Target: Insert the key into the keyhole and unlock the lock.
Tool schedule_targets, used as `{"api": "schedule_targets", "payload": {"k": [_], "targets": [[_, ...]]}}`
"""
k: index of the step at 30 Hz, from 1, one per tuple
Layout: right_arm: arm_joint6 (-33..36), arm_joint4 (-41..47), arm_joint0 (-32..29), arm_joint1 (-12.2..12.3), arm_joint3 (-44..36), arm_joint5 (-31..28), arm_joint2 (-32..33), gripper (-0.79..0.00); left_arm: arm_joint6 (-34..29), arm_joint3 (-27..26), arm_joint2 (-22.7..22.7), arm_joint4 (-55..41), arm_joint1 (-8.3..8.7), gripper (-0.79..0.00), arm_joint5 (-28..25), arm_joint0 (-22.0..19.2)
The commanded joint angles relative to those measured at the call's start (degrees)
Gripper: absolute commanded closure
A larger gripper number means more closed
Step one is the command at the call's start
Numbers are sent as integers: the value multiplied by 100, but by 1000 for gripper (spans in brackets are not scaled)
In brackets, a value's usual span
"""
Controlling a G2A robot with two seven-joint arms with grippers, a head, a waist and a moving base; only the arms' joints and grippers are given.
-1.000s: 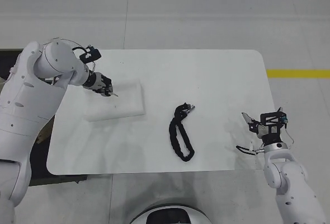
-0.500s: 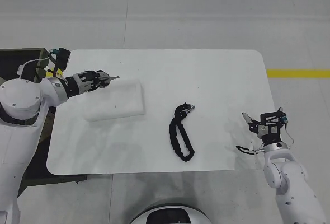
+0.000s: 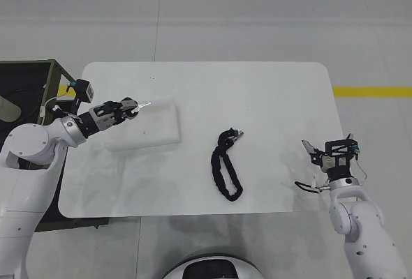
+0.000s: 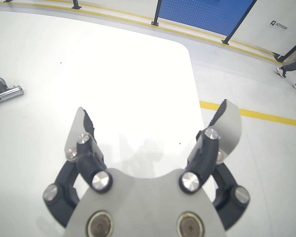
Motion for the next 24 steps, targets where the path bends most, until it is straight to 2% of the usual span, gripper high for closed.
{"api": "schedule_targets", "payload": {"k": [1, 14, 16, 17, 18, 21, 24], "targets": [[0, 0, 0, 0, 0, 0, 0, -785, 0, 0, 0, -1, 0, 0, 0, 0], [46, 78, 0, -3, -37, -116, -43, -785, 0, 0, 0, -1, 0, 0, 0, 0], [647, 674, 30, 2, -362, -876, -195, -785, 0, 0, 0, -1, 0, 0, 0, 0], [1343, 1121, 171, 9, -600, -1138, -216, -785, 0, 0, 0, -1, 0, 0, 0, 0], [1693, 1316, 258, 11, -730, -1232, -258, -785, 0, 0, 0, -1, 0, 0, 0, 0], [3196, 2157, 706, -12, -1245, -1109, -609, -785, 0, 0, 0, -1, 0, 0, 0, 0], [4547, 2663, 1315, -58, -1419, -556, -1128, -785, 0, 0, 0, -1, 0, 0, 0, 0]]}}
